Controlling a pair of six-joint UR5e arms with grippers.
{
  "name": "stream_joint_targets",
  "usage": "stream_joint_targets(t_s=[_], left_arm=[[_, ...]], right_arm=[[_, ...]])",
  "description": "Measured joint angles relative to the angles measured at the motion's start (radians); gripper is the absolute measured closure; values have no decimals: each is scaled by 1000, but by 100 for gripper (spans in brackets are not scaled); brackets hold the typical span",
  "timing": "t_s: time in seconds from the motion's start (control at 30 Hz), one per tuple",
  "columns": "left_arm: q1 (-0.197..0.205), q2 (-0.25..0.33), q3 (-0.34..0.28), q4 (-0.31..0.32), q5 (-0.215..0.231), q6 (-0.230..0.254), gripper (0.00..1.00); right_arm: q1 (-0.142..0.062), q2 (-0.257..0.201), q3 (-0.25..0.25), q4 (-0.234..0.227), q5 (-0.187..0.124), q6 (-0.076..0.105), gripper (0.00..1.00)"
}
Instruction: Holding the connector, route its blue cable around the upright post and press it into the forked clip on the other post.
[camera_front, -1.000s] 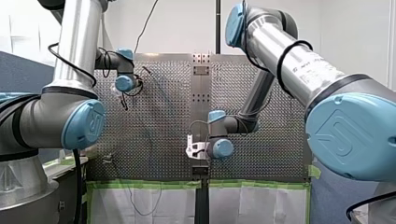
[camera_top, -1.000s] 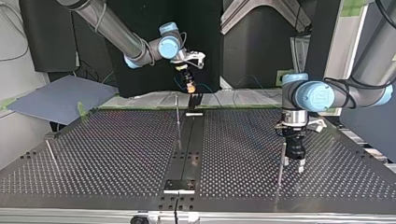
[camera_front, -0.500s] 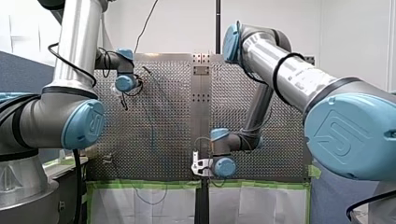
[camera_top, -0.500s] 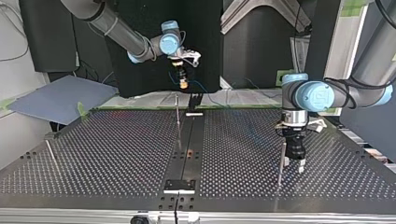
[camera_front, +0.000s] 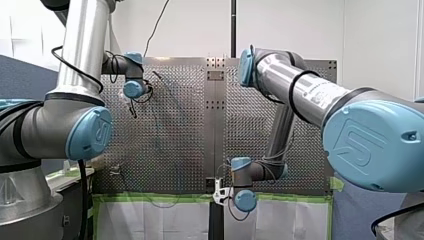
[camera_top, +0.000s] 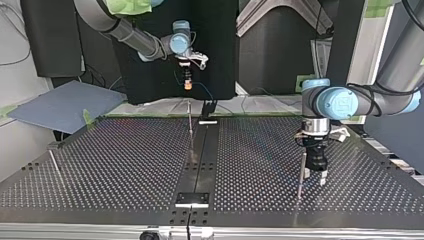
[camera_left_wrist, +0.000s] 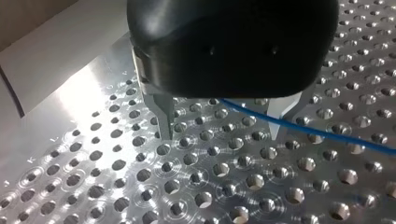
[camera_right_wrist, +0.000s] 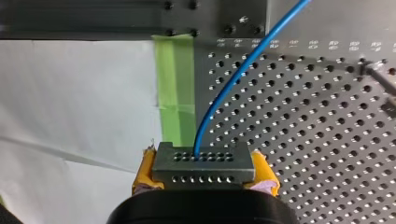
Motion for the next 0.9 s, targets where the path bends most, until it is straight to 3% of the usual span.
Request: stream_joint_targets(t_s=[0.33,0.53,0.77,0.9], left_arm=[[2,0,0,1,-11,0,1],[3,0,0,0,-12,0,1],[3,0,0,0,-12,0,1],[3,0,0,-1,-12,0,1]], right_arm=[[-55,85,8,-69,1,5,100],[-101,135,40,-110,-11,-4,100],[-159,196,78,-170,-61,-39,100],[-170,230,81,-194,-84,-69,100]])
